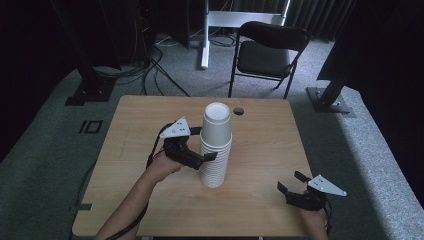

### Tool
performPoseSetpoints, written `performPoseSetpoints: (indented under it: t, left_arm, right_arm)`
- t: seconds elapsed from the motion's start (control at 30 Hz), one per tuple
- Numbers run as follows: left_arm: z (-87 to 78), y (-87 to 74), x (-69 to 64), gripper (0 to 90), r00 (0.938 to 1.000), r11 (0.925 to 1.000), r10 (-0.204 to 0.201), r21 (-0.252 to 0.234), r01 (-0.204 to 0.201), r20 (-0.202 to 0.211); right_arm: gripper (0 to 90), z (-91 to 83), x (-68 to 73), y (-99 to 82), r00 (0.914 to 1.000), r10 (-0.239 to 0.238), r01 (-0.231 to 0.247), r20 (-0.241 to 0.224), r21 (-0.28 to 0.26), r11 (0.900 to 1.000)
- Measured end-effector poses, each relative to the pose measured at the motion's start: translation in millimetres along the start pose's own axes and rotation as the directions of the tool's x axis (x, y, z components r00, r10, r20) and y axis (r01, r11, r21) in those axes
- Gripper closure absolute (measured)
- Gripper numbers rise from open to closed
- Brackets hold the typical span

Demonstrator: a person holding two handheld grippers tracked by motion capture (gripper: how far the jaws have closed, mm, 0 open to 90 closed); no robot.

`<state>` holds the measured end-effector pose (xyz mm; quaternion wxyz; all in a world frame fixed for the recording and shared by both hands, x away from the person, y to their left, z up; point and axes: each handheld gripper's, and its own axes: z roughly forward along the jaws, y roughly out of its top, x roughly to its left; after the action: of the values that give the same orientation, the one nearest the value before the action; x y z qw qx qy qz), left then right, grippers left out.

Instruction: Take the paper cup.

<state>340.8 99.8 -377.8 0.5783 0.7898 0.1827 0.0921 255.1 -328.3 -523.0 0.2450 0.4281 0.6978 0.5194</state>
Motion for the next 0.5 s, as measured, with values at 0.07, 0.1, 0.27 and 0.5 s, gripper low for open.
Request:
performPoseSetpoints:
  t: [0.07, 0.1, 0.27, 0.5]
  left_arm:
    - [2.7, -0.4, 0.2, 0.2, 1.0000, 1.0000, 0.006, 0.006, -0.006, -0.001]
    - [4.1, -0.5, 0.5, 0.2, 1.0000, 0.9999, 0.007, 0.012, -0.007, -0.006]
    - [8.1, 0.7, 1.4, 0.2, 1.0000, 1.0000, 0.001, 0.005, -0.001, -0.007]
    - [14.3, 3.3, 1.3, 0.2, 0.9998, 0.9999, 0.006, 0.009, -0.005, -0.020]
  right_arm:
    - [12.5, -0.1, 0.2, 0.1, 1.0000, -0.001, 0.001, 0.000, 0.001, 1.0000]
    - [12.5, -0.3, 0.1, 0.1, 1.0000, 0.001, -0.001, -0.002, 0.000, 1.0000]
    - [12.5, -1.0, -0.7, -0.2, 1.0000, 0.002, -0.002, 0.001, 0.000, 1.0000]
    - [12.5, -1.0, -0.4, -0.3, 1.0000, 0.004, -0.004, -0.001, 0.002, 1.0000]
